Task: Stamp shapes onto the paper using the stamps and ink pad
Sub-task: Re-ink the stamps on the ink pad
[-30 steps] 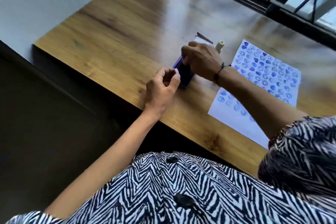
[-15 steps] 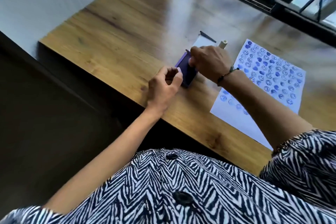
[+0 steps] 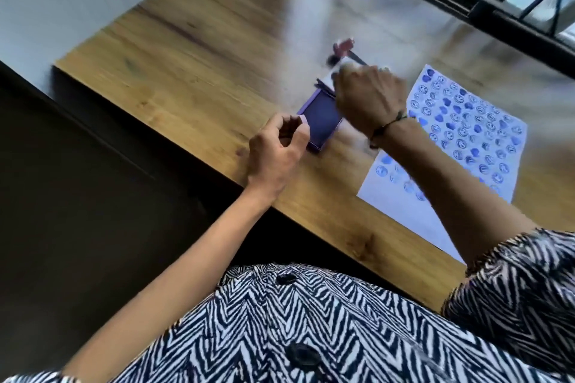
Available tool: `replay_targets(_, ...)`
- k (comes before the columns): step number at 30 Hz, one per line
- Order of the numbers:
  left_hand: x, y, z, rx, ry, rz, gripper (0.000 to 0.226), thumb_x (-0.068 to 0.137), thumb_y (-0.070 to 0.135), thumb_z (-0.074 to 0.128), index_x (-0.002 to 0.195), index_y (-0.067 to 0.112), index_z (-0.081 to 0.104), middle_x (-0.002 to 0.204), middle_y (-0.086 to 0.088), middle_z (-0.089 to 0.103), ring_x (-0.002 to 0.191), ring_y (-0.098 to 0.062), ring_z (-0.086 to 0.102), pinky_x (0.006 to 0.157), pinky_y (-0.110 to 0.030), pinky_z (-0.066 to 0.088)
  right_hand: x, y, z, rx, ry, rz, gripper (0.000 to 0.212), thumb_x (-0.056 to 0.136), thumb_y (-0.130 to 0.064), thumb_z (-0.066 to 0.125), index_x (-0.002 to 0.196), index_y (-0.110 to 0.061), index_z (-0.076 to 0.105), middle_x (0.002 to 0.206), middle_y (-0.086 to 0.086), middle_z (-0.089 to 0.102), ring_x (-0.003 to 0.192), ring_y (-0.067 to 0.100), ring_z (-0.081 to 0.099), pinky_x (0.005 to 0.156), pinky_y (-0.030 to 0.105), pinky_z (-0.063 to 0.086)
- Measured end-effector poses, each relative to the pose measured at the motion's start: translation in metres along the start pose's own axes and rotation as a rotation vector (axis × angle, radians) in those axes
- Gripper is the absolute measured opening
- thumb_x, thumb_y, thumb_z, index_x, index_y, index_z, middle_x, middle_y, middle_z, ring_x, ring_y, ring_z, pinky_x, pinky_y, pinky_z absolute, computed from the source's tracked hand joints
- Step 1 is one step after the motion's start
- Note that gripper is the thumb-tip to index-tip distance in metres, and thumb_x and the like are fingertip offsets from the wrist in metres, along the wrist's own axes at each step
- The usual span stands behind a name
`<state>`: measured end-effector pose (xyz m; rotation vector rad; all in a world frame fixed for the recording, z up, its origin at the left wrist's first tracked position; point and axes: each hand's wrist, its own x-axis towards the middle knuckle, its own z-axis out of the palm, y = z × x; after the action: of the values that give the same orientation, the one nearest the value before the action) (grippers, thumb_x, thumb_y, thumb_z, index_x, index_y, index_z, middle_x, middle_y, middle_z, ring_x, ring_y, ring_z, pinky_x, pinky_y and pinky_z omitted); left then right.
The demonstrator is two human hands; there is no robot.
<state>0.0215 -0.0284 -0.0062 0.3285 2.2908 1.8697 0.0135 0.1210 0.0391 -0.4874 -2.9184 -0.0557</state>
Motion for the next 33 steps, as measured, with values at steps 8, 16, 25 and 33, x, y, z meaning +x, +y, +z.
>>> replay_targets(8, 0.001, 0.0, 0.001, 0.004, -0.01, 0.011, 0.01, 0.084, 0.016, 0.063, 0.092, 0.01, 0.065, 0.089, -0.011, 0.069, 0.075, -0.015, 0.062, 0.068, -0.013, 0.048, 0.107, 0.028, -0.018, 0.109, -0.161, 0.176, 0.028, 0.089, -0.017, 0.042, 0.107, 0.0, 0.055, 0.119, 0.027, 0.056, 0.106, 0.042, 0.053, 0.082, 0.041, 0.046)
replay_targets(16, 0.002, 0.002, 0.0, 0.037, 0.015, -0.001, 0.011, 0.084, 0.018, 0.062, 0.092, 0.01, 0.065, 0.09, -0.01, 0.07, 0.076, -0.02, 0.064, 0.07, -0.024, 0.049, 0.105, 0.018, -0.012, 0.128, -0.7, 0.05, 0.036, 0.075, -0.025, 0.071, 0.094, 0.003, 0.059, 0.062, 0.011, 0.061, 0.048, 0.026, 0.059, 0.048, 0.029, 0.049)
replay_targets(25, 0.001, 0.0, -0.001, 0.021, 0.013, 0.012, 0.01, 0.084, 0.017, 0.063, 0.091, 0.01, 0.065, 0.089, -0.012, 0.07, 0.076, -0.021, 0.063, 0.07, -0.029, 0.051, 0.06, 0.017, -0.005, 0.306, -0.302, -0.02, 0.017, 0.086, -0.008, 0.049, 0.094, -0.001, 0.063, 0.092, 0.018, 0.066, 0.091, 0.038, 0.062, 0.066, 0.024, 0.049)
replay_targets(33, 0.002, -0.003, 0.001, 0.012, 0.002, 0.017, 0.014, 0.083, 0.02, 0.062, 0.092, 0.009, 0.065, 0.089, -0.013, 0.07, 0.075, -0.018, 0.062, 0.07, -0.029, 0.05, -0.009, 0.002, -0.017, -0.1, -0.186, -0.218, 0.023, 0.091, -0.014, 0.039, 0.095, -0.003, 0.059, 0.1, 0.022, 0.06, 0.086, 0.042, 0.059, 0.063, 0.039, 0.038)
